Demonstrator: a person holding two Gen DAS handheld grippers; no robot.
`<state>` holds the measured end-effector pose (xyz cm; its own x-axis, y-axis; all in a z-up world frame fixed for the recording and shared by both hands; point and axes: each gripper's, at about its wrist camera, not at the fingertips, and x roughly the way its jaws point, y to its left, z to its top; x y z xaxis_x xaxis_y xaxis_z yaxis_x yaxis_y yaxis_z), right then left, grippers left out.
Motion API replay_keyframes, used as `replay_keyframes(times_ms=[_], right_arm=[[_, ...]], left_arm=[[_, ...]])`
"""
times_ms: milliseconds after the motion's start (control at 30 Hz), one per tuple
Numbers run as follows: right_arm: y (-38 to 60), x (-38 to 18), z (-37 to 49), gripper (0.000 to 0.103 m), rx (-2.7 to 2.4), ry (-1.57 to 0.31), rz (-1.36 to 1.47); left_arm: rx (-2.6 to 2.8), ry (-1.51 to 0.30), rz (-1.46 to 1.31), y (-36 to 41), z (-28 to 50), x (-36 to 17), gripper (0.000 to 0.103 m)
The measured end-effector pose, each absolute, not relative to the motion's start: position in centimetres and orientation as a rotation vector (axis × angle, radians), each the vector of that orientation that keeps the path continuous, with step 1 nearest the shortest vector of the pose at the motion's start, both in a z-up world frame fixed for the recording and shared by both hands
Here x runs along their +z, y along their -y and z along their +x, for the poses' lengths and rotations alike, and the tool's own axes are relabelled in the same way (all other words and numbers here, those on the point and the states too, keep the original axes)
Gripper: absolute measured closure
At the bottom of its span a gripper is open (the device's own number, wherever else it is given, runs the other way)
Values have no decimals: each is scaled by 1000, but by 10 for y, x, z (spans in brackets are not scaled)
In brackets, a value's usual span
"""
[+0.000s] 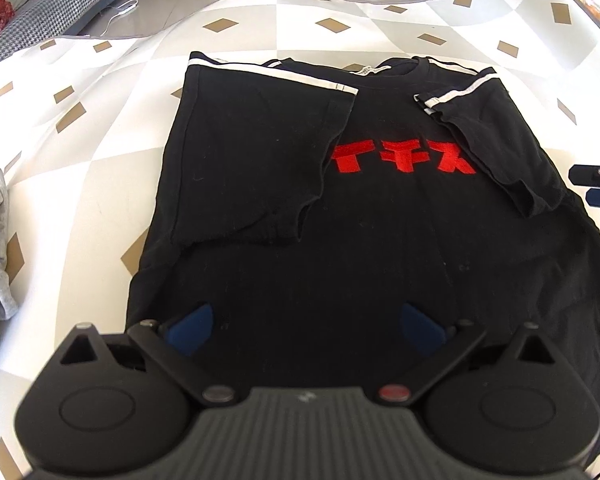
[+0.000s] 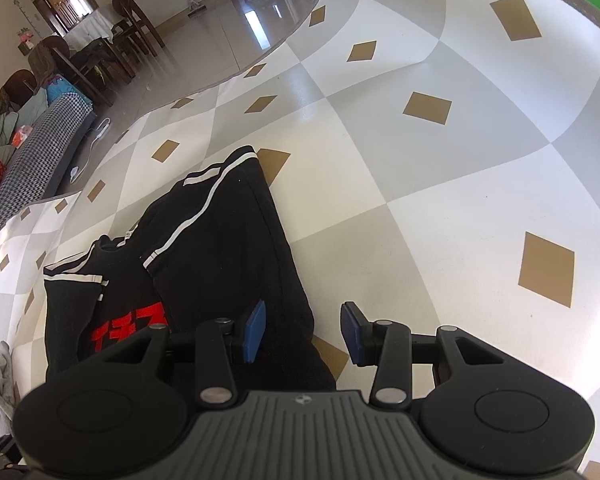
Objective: Fold clothes
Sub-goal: 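Move the right gripper to the collar end of the shirt and close on it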
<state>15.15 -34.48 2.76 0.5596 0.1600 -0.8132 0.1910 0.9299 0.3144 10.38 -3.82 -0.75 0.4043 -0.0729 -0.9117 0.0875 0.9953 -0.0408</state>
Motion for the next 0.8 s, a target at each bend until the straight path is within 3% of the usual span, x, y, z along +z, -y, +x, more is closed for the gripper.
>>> replay_keyframes(times_ms=[667,800], right_arm=[[318,11,176,63,28,-879,233],[305,9,180,68,28,-866,153]], left_arm=[[-90,-1165,49,44,114,-16,0],[-91,-1165,55,45,113,-17,0]])
